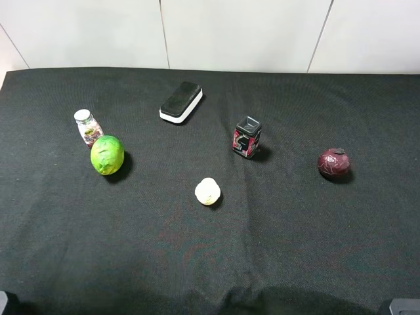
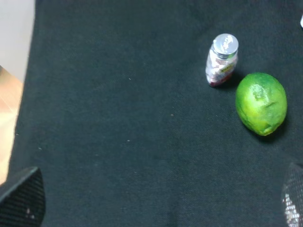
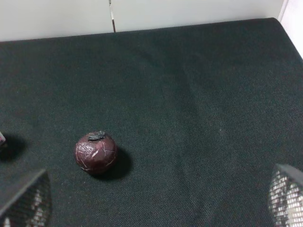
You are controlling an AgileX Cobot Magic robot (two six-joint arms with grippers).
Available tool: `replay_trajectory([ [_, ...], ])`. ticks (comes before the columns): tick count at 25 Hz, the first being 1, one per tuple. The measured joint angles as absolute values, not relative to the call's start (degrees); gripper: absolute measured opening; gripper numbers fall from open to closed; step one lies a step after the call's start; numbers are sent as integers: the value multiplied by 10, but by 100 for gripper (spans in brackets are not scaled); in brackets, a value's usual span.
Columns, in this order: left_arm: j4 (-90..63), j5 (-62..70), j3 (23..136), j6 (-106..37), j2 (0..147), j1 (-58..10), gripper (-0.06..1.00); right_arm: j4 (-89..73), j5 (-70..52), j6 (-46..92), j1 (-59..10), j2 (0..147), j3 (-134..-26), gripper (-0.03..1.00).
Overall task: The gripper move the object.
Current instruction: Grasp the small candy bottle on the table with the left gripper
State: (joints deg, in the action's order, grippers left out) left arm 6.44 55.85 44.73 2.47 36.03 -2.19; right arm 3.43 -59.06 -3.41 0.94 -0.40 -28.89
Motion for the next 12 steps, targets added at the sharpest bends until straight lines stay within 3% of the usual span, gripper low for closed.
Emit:
replay_trajectory([
  [12,13,551,525,25,571,-22,100,34,-591,-34,9,-4,-289,69],
])
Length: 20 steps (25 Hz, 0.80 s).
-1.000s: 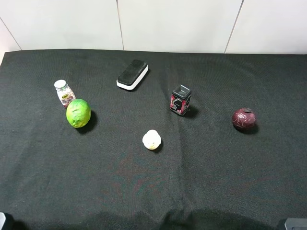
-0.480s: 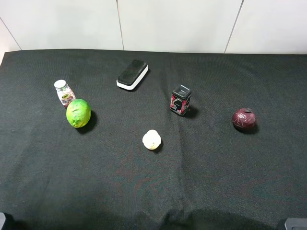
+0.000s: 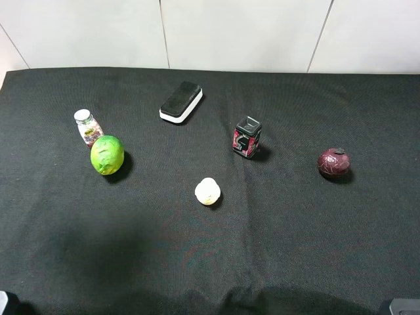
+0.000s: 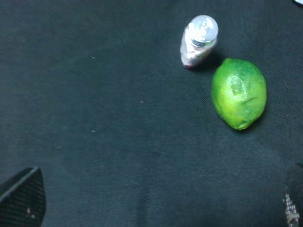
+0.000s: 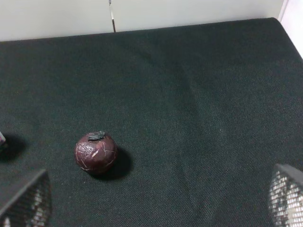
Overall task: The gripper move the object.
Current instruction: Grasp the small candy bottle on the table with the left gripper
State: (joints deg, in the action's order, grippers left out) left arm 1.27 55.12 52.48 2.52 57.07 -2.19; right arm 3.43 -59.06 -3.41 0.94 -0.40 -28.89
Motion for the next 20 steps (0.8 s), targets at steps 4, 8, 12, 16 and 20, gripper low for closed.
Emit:
replay_trajectory([
  [4,0,533,540,25,627,-22,100,34,-591,-34,9,-4,-289,69],
  [8,-7,506,547,25,679,-22,100,34,-591,-34,9,-4,-289,69],
  [12,-20,474,551,25,724,-22,100,34,-591,-34,9,-4,-289,69],
  [16,-31,444,551,25,764,-22,100,34,-591,-34,9,-4,-289,69],
  [20,-32,406,551,25,800,-27,100,34,-591,-34,9,-4,-289,69],
])
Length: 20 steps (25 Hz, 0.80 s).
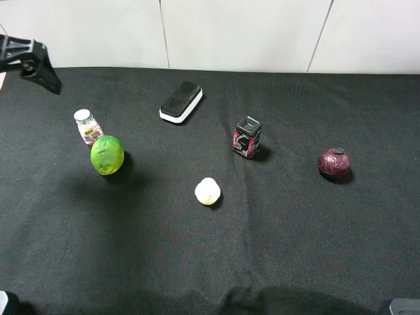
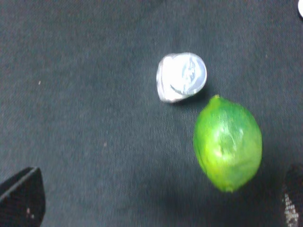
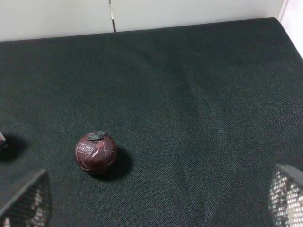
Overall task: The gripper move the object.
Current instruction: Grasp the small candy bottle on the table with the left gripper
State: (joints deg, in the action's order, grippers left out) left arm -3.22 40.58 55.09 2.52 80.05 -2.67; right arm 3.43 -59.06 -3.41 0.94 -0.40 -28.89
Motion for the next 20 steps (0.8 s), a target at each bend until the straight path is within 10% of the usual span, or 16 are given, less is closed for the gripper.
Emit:
replay_trajectory([
  [20,-56,279,562,26,962,-31,100,34,-591,-34,9,-4,-289,69],
])
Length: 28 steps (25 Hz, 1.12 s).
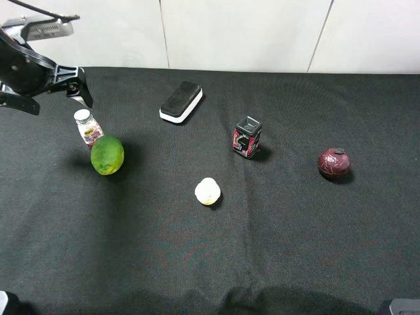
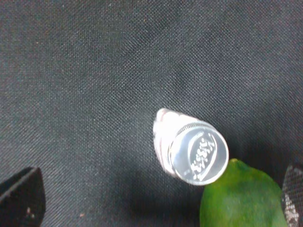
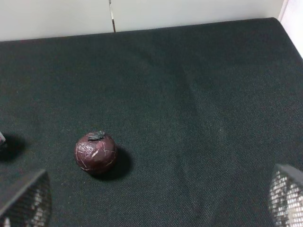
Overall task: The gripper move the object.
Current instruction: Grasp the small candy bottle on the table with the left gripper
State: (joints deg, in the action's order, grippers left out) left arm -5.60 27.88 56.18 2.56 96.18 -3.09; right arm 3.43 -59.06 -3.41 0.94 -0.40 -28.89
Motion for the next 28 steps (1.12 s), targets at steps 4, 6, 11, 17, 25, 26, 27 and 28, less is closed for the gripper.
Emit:
replay_trajectory([
  [4,-66,253,563,26,991,-31,100,34,-591,-34,9,-4,-289,69],
  [6,-72,240,567,26,1009,-35,100,34,-591,-34,9,-4,-289,69],
  [11,-79,213,582,26,1051,-53,100,34,-591,-34,9,-4,-289,69],
  [17,-80,205,599,35,1097,-73,100,34,-591,-34,9,-4,-289,69],
  [25,-80,204,600,43,1126,-77,100,34,-591,-34,9,-4,-289,69],
  [26,-80,204,600,43,1129,-77,99,34,-591,-34,9,-4,-289,69],
  [27,-80,203,600,43,1134,-77,99,34,-591,-34,9,-4,-289,69],
  [28,-80,203,601,43,1135,-77,97,34,-591,-34,9,-4,-289,69],
])
